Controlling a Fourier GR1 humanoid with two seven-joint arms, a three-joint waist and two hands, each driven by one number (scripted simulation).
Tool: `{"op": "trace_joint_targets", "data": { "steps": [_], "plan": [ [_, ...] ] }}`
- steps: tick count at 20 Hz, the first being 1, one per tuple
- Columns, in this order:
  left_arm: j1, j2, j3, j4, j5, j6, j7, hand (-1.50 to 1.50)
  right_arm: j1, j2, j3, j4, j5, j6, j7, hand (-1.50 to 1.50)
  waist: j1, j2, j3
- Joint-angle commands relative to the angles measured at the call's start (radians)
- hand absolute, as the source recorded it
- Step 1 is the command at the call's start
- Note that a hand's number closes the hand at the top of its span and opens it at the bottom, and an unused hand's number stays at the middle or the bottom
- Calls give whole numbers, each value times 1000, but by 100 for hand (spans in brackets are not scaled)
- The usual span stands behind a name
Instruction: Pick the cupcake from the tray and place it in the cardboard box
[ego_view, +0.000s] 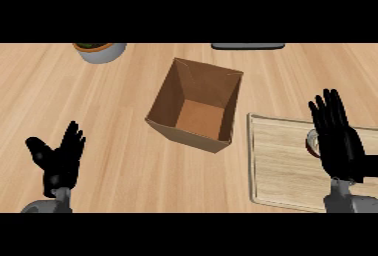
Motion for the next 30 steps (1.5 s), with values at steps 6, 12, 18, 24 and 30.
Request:
{"op": "trace_joint_targets", "data": {
  "steps": [6, 12, 18, 24, 30],
  "plan": [
    [-54, 327, 7, -7, -267, 1, -87, 0, 15, -267, -93, 22, -116, 324, 46, -150, -24, 44, -16],
    [-10, 299, -47, -65, -280, -14, -57, 0, 153, -417, -105, 247, 163, 396, -412, -150, -6, 45, -13],
    [-98, 274, -31, 42, -290, -45, -82, 0, 31, -465, -122, 550, 243, 559, -761, -150, 6, 48, -17],
    [-74, 292, -38, -10, -312, -41, -55, 0, -32, -663, -60, 568, 495, 429, -725, -150, 22, 48, -18],
    [-91, 289, -26, 5, -309, -74, -50, 0, -157, -716, 70, 518, 633, 496, -566, -150, 17, 45, -20]
  ]
}}
